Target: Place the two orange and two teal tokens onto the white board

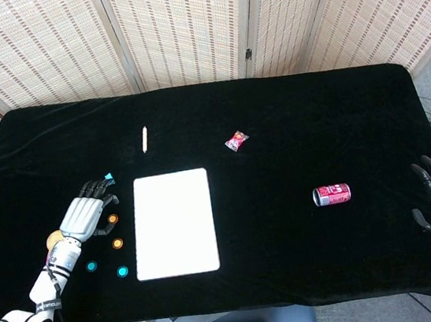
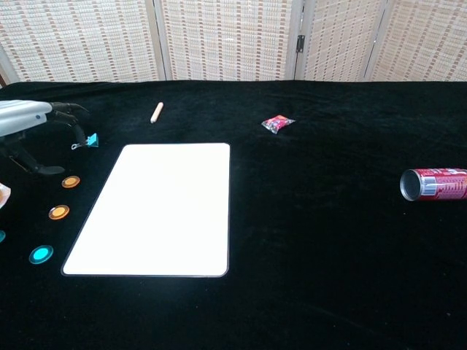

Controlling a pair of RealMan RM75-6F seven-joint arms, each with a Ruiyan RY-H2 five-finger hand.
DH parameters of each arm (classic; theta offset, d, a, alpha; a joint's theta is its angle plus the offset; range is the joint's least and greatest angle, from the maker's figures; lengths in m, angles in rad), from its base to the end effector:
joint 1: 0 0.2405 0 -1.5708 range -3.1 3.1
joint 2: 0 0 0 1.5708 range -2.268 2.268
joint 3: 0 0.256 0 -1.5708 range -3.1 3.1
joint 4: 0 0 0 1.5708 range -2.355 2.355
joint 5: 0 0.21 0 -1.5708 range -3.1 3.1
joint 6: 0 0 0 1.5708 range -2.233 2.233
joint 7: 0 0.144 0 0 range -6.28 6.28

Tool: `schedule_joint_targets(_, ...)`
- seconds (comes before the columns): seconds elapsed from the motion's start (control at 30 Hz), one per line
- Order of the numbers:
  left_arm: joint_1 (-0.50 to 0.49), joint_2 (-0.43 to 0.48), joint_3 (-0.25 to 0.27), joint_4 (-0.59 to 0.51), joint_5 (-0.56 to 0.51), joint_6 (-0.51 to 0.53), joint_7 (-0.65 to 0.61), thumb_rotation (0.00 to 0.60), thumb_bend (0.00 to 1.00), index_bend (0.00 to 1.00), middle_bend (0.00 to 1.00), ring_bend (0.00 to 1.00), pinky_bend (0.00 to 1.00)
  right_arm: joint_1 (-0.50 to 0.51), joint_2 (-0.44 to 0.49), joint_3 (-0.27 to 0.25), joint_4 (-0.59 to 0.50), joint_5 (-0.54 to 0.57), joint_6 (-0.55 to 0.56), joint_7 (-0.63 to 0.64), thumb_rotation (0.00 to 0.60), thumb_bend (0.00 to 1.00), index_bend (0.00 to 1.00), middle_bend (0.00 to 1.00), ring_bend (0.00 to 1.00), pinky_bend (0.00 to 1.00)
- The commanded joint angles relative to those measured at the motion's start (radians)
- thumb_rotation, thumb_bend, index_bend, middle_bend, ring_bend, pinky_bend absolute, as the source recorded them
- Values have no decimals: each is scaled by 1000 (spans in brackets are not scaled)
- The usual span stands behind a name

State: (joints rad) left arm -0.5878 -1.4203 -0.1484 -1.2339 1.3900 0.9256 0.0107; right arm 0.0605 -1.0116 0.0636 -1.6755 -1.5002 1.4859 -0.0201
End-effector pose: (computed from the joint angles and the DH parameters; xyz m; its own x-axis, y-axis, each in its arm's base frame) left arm -0.2545 0.3526 0.0460 0.5105 0.2254 0.8298 0.8469 -0.2989 -0.4398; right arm -0.3085 -0.1759 0.1892 0.4524 0.0046 0.8918 -0.8918 0.0094 0.4523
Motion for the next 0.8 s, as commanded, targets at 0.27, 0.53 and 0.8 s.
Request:
schedule_joint_targets(0.27, -21, -71, 12, 78, -45, -23, 14, 600, 339, 440, 96, 0, 0, 2, -3, 1, 8, 3, -4, 9, 600, 438, 0, 0, 0, 0)
schedule_joint_targets(0.53, -25, -103, 20, 129, -85, -53, 17, 600, 339, 455, 96, 0, 0, 2, -5, 2, 14, 6, -6, 16, 600, 438, 0, 0, 0, 0)
schedule_joint_targets(0.8, -29, -122, 26, 159, -104, -71, 12, 600, 355, 465, 96, 0, 0, 0, -7, 1, 20, 5, -4, 23, 600, 438, 0, 0, 0, 0)
